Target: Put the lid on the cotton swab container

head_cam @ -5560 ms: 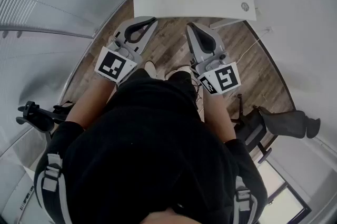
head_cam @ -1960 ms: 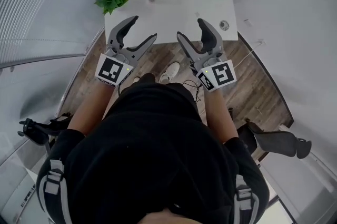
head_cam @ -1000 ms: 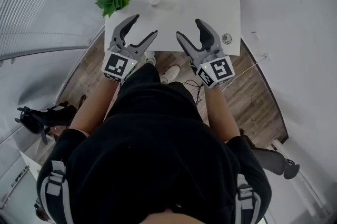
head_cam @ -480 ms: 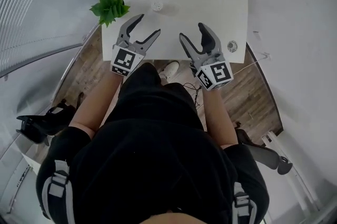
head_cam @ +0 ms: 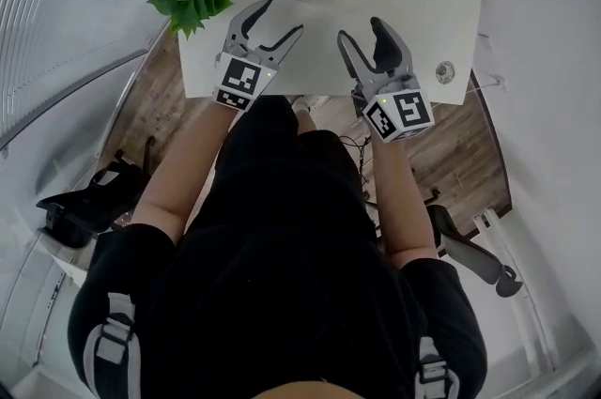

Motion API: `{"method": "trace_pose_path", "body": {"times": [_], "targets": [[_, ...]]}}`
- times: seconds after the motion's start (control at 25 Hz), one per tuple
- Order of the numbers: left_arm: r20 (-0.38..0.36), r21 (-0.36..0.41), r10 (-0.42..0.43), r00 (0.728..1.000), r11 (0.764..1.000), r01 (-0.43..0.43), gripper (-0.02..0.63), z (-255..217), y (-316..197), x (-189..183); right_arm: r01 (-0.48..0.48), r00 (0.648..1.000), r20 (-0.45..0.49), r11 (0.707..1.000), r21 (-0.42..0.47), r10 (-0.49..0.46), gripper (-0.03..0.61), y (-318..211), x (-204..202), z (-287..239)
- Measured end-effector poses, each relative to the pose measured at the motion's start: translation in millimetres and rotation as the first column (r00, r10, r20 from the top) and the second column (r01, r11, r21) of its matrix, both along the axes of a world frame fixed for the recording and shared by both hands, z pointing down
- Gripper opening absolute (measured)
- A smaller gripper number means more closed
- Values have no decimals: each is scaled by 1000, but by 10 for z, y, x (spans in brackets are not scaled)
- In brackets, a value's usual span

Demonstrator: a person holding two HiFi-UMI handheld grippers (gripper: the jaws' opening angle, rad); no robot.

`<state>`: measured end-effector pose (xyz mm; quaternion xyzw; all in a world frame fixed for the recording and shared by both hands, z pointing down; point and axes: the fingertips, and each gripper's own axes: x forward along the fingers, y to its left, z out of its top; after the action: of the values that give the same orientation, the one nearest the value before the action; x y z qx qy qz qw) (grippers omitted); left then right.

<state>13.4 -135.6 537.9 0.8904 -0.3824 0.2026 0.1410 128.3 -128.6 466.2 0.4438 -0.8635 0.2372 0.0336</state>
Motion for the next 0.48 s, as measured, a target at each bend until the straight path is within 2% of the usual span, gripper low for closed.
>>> {"method": "trace_pose_path", "body": {"times": [0.48], "targets": [[41, -28, 2, 999, 1000, -1, 299, 554, -268, 42, -59, 994, 81, 993, -106, 68, 258, -269, -139, 638]]}}
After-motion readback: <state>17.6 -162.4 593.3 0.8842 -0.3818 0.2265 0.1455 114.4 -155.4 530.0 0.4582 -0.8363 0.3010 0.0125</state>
